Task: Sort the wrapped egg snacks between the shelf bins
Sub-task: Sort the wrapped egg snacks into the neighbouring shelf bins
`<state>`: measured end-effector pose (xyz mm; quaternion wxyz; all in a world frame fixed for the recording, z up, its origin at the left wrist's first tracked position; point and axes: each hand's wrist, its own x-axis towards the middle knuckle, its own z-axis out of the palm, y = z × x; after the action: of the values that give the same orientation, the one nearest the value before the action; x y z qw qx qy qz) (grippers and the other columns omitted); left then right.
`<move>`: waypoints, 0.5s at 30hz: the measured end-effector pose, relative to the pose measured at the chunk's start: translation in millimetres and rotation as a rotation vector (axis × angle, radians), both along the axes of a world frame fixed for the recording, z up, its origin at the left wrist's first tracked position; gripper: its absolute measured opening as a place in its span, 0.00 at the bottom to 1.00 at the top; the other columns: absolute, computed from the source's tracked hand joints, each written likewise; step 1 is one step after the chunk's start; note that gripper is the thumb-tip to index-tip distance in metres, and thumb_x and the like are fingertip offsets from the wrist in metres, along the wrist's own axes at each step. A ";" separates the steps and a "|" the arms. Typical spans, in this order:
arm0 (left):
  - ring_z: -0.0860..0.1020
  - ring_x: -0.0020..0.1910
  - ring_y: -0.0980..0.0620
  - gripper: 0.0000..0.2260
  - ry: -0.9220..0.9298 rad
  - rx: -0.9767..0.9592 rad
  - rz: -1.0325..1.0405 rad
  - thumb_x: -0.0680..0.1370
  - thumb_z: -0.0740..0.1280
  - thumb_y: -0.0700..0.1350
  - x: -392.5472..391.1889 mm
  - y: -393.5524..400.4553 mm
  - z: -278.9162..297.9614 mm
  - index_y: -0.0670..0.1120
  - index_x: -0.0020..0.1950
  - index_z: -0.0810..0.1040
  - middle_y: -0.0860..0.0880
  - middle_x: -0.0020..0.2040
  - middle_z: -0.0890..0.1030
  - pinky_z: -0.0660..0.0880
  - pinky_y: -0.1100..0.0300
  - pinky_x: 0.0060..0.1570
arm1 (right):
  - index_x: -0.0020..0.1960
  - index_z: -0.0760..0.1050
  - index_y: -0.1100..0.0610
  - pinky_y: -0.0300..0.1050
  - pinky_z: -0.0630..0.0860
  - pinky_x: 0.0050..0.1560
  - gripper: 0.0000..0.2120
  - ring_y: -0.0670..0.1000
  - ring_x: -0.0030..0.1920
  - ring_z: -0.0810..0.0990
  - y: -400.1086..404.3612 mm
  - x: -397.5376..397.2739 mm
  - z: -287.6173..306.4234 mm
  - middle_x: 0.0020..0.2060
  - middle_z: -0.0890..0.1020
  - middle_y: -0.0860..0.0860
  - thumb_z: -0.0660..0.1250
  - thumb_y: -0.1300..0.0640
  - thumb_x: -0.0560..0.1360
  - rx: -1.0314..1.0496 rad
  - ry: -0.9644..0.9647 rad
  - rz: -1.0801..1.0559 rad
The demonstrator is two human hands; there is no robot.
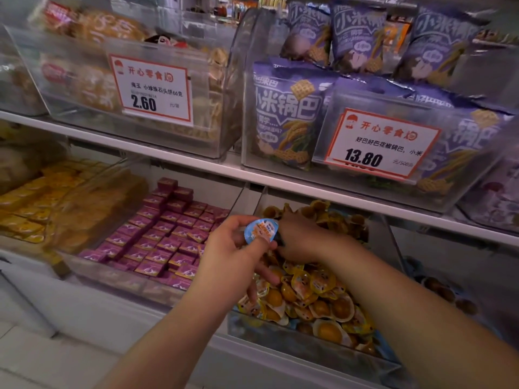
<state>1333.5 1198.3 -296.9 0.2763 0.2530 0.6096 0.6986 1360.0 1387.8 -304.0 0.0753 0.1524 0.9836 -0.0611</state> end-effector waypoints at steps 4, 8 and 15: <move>0.83 0.29 0.41 0.06 0.006 -0.008 -0.014 0.81 0.66 0.42 -0.5 -1.2 0.3 0.49 0.56 0.75 0.49 0.45 0.85 0.70 0.61 0.18 | 0.65 0.74 0.49 0.45 0.76 0.53 0.18 0.52 0.55 0.75 2.4 2.3 -8.4 0.62 0.75 0.53 0.68 0.53 0.76 -0.075 0.039 -0.074; 0.83 0.30 0.41 0.06 0.023 -0.016 -0.020 0.81 0.66 0.42 -0.6 -0.7 -1.7 0.49 0.56 0.75 0.50 0.45 0.85 0.70 0.60 0.18 | 0.63 0.74 0.54 0.46 0.76 0.53 0.17 0.54 0.57 0.77 14.2 6.5 -9.7 0.59 0.78 0.54 0.69 0.50 0.77 -0.103 0.092 -0.207; 0.83 0.29 0.40 0.06 0.030 -0.012 -0.008 0.81 0.66 0.42 0.1 -0.6 -2.9 0.50 0.57 0.75 0.50 0.46 0.85 0.71 0.60 0.18 | 0.62 0.79 0.52 0.42 0.72 0.52 0.15 0.53 0.58 0.78 14.4 11.9 -17.3 0.58 0.81 0.53 0.71 0.53 0.76 -0.191 0.254 -0.221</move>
<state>1333.6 1197.7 -299.8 0.2714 0.2641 0.6169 0.6899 1371.8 1402.2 -321.3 -0.0426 0.2429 0.9521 -0.1806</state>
